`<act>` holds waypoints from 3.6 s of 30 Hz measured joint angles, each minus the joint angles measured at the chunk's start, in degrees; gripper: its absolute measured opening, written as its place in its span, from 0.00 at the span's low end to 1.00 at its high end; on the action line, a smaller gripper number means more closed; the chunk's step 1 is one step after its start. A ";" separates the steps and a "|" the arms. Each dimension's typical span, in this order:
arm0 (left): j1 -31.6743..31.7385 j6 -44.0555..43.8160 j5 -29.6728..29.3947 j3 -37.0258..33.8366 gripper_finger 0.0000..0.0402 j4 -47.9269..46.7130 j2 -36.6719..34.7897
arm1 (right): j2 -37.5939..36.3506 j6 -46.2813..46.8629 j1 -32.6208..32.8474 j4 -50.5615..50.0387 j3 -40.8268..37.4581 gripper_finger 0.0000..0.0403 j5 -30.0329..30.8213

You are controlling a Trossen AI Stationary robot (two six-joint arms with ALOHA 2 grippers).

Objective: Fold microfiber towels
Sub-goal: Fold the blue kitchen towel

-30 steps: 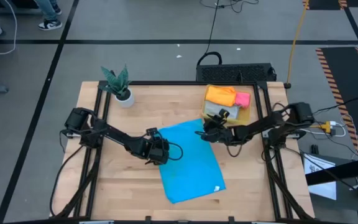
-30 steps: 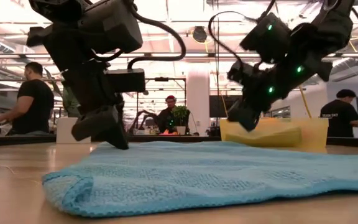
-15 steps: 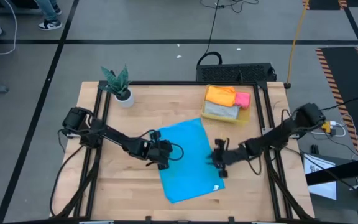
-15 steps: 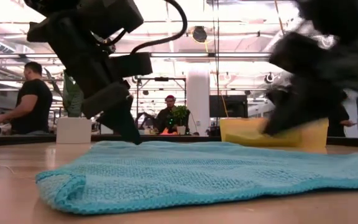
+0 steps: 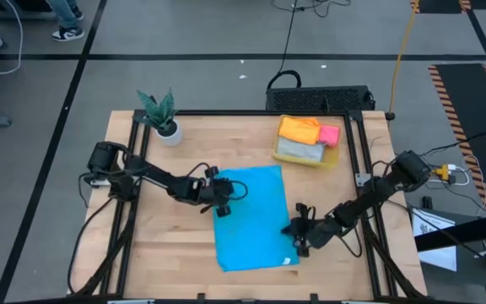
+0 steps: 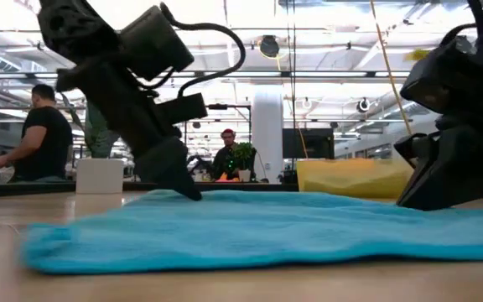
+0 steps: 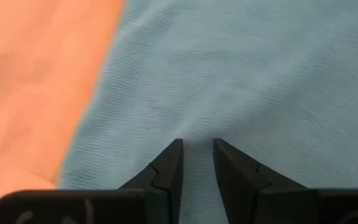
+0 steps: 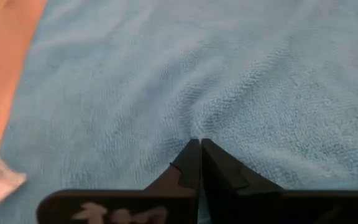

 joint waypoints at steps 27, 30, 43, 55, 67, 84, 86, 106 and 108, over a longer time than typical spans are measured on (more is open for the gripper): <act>-30.58 2.50 5.16 5.49 0.23 3.16 0.15 | -5.60 -0.38 7.65 -3.16 1.19 0.07 6.54; -31.00 2.98 8.09 5.39 0.23 8.16 2.80 | -5.81 3.19 6.21 -2.76 -0.11 0.16 0.07; -28.19 -2.68 21.66 7.85 0.23 9.38 5.73 | -20.44 0.06 2.29 -8.84 -1.64 0.43 -2.73; -28.12 -3.26 22.83 7.80 0.23 6.77 5.75 | -19.43 5.81 -21.67 -6.86 -13.89 0.12 2.66; -27.21 -6.07 22.40 7.80 0.23 6.22 5.75 | -16.93 -2.86 -32.77 -3.20 -14.75 0.00 4.18; -29.98 -0.56 14.72 7.80 0.23 6.33 5.75 | -33.26 -9.23 -17.07 2.91 -14.79 0.01 -0.16; -29.52 -0.63 15.25 7.80 0.23 6.39 5.75 | -33.58 -9.48 -14.11 4.17 -14.79 0.01 -0.16; -27.64 -0.84 23.02 7.82 0.23 12.61 9.36 | -17.46 -17.22 12.68 17.15 -10.29 0.15 -8.97; -27.70 -1.57 23.02 7.82 0.23 12.94 9.42 | -14.48 -17.89 14.58 15.65 -6.94 0.20 -8.94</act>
